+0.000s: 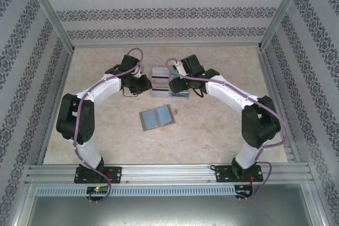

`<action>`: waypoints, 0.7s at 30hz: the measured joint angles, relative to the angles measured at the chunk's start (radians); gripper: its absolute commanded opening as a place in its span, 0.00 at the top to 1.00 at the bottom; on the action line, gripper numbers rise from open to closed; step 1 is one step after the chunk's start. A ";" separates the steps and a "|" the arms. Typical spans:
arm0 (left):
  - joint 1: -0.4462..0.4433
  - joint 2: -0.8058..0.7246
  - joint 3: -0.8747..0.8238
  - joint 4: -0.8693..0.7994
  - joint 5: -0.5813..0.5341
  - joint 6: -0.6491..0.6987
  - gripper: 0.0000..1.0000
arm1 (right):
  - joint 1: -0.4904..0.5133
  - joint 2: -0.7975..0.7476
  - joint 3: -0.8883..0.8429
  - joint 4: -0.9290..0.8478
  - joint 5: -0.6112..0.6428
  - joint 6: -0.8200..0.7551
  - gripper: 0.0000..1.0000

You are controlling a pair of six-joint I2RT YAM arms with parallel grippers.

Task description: Put the credit cards into the card holder

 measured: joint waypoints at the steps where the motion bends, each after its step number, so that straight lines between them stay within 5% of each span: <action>1: 0.012 0.000 -0.011 0.012 -0.001 -0.002 0.77 | -0.001 0.026 0.031 -0.020 0.023 -0.028 0.21; 8: 0.053 0.019 -0.024 0.053 -0.005 -0.010 0.63 | -0.033 0.111 0.169 -0.086 0.159 -0.171 0.06; 21: 0.060 0.194 0.079 0.113 0.022 -0.011 0.62 | -0.106 0.211 0.443 -0.198 0.049 -0.232 0.07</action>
